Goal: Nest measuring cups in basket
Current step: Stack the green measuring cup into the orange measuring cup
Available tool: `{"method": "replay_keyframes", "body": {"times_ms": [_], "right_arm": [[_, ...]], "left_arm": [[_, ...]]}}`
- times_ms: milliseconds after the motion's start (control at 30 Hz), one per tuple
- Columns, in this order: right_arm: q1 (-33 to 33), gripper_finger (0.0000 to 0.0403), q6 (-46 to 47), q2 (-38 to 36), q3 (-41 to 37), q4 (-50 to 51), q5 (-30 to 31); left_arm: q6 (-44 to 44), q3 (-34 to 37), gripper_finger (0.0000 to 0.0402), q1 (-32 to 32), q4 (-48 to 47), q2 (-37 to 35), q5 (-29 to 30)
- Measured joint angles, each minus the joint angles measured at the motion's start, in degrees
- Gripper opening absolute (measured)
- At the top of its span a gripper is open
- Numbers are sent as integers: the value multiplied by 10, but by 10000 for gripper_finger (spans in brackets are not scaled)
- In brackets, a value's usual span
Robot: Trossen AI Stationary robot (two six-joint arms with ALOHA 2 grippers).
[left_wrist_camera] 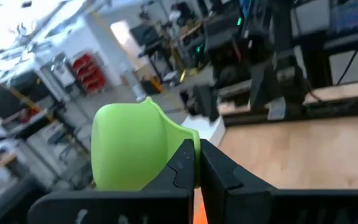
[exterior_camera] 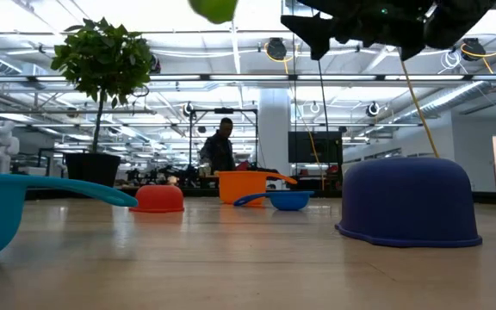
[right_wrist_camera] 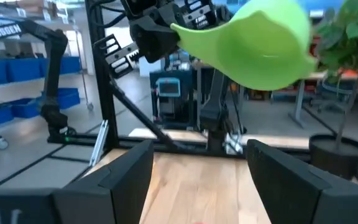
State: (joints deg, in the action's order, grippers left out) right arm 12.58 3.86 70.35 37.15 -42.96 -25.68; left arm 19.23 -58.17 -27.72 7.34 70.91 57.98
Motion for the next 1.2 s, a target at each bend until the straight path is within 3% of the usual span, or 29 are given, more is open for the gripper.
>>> {"method": "replay_keyframes", "body": {"times_ms": [333, 600, 800, 967, 1200], "right_arm": [[1, 254, 43, 90, 0, -220, 0], [1, 254, 41, 122, 0, -338, 0], [1, 254, 71, 133, 0, -468, 1], [-5, 254, 75, 123, 15, -464, 34], [-26, 254, 75, 123, 57, -443, 44]], "left_arm": [[136, 0, 5, 125, 207, 54, -250], [166, 0, 7, 185, 384, 128, -446], [150, 0, 10, 229, 534, 185, -564], [104, 0, 7, 267, 661, 231, -670], [12, 0, 14, 314, 792, 304, -713]]}}
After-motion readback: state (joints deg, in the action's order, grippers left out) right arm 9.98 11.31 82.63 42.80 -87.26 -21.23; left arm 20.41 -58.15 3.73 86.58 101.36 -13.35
